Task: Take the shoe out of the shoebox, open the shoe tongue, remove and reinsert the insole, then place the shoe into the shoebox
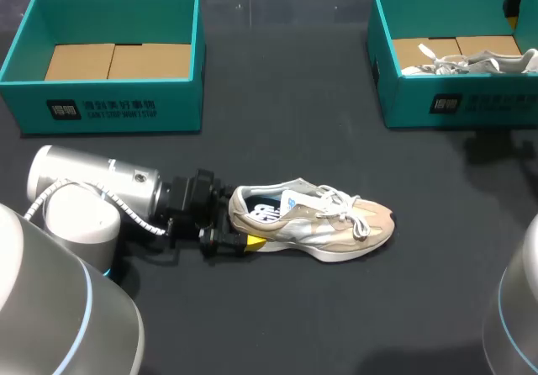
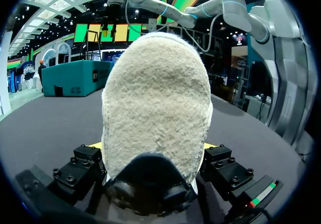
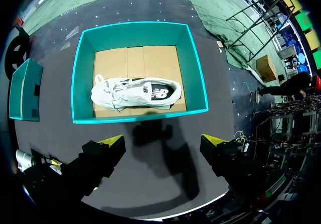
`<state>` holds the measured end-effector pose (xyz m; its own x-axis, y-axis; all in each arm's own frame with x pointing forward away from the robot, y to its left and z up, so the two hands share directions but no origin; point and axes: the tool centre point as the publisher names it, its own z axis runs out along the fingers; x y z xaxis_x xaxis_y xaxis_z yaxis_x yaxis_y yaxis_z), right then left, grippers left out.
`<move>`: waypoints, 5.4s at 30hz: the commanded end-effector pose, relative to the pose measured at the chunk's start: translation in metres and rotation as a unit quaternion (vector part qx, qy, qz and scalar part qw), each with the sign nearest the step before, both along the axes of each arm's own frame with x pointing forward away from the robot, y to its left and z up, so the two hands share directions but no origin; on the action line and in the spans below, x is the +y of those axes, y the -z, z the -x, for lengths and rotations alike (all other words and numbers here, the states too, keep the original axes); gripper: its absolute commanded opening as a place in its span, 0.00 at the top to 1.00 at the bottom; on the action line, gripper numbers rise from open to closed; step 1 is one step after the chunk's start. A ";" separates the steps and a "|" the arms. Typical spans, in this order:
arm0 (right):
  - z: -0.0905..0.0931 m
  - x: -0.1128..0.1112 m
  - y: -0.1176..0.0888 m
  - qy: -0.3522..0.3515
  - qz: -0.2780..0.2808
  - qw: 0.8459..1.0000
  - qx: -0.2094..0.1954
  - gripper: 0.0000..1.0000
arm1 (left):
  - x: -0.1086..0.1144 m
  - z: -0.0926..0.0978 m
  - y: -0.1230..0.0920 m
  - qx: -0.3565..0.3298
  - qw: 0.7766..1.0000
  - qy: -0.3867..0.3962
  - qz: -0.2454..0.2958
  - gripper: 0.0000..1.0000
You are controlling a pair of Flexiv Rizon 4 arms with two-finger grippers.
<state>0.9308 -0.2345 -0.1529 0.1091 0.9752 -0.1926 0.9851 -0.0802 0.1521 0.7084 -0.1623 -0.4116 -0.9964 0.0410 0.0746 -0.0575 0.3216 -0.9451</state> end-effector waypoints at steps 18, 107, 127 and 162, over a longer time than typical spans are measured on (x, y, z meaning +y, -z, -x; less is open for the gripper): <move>0.000 0.000 0.000 0.000 0.000 1.000 0.000 0.00 | -0.003 0.008 0.006 0.004 1.000 -0.021 -0.002 1.00; 0.255 0.421 0.075 -0.034 -0.091 0.995 0.025 0.00 | -0.003 0.008 0.006 0.004 1.000 -0.021 -0.002 1.00; 0.244 0.440 0.136 0.049 -0.003 0.999 0.002 0.00 | -0.003 0.008 0.006 0.004 1.000 -0.021 -0.002 1.00; 0.227 0.419 0.197 0.076 0.071 0.995 -0.005 0.00 | -0.003 0.008 0.006 0.004 1.000 -0.021 -0.002 1.00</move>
<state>0.7078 0.1808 -0.3440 0.0048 0.9548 -0.2971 0.9948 0.0255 0.0982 0.7046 -0.1633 -0.4120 -0.9965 0.0024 0.0836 -0.0784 0.3215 -0.9437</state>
